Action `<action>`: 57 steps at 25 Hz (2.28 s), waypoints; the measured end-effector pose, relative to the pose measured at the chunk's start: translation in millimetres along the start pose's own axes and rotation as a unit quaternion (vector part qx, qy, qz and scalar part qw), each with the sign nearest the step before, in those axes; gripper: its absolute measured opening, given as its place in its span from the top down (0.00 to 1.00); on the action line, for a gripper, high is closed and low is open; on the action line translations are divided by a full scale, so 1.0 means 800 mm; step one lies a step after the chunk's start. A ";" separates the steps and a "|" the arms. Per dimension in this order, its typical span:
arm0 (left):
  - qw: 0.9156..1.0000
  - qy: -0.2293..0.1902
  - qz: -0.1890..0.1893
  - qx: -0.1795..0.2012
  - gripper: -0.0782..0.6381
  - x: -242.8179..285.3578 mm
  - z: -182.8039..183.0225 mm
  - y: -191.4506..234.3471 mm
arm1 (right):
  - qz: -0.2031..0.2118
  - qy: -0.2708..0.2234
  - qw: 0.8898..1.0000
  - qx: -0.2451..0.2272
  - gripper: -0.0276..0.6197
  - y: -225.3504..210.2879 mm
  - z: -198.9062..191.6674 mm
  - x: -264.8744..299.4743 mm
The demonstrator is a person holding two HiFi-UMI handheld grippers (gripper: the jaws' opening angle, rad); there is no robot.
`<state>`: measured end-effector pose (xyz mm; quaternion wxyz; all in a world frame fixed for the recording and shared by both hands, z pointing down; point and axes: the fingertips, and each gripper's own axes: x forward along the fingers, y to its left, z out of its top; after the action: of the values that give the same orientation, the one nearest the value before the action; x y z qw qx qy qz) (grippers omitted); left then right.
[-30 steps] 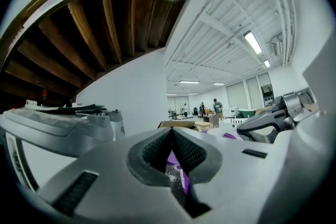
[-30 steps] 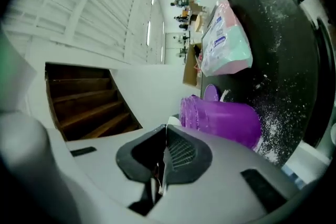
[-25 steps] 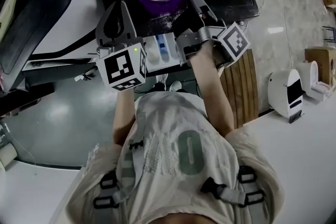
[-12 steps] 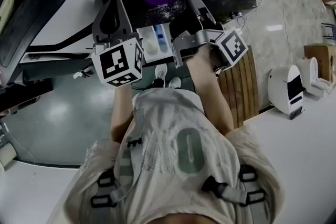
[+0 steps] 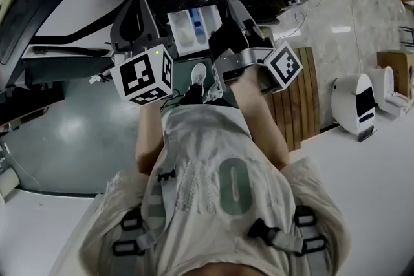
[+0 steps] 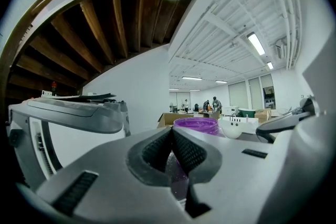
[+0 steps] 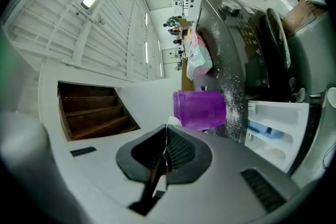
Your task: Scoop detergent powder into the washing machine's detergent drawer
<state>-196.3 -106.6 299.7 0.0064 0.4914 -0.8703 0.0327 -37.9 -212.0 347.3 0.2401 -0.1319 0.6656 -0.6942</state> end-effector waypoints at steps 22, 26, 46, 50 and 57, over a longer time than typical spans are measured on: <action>0.998 0.049 0.035 -0.002 0.86 -0.088 -0.069 0.038 | -0.024 0.047 0.998 0.017 0.94 -0.104 -0.092 -0.066; 0.998 0.053 0.042 -0.004 0.86 -0.089 -0.077 0.048 | -0.040 0.058 0.997 -0.005 0.94 -0.122 -0.095 -0.064; 0.994 0.081 0.073 -0.007 0.86 -0.081 -0.107 0.063 | -0.103 0.218 0.859 -0.451 0.94 -0.136 -0.100 -0.035; 0.993 0.088 0.076 -0.010 0.86 -0.077 -0.115 0.064 | -0.100 0.252 0.786 -0.556 0.94 -0.136 -0.109 -0.030; 0.992 0.096 0.079 -0.016 0.86 -0.074 -0.127 0.064 | -0.085 0.303 0.645 -0.696 0.94 -0.144 -0.128 -0.027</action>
<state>-211.5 -23.0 395.7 0.0952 0.4151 -0.9023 0.0663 -89.1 -112.8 455.5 -0.1974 -0.0987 0.9743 -0.0452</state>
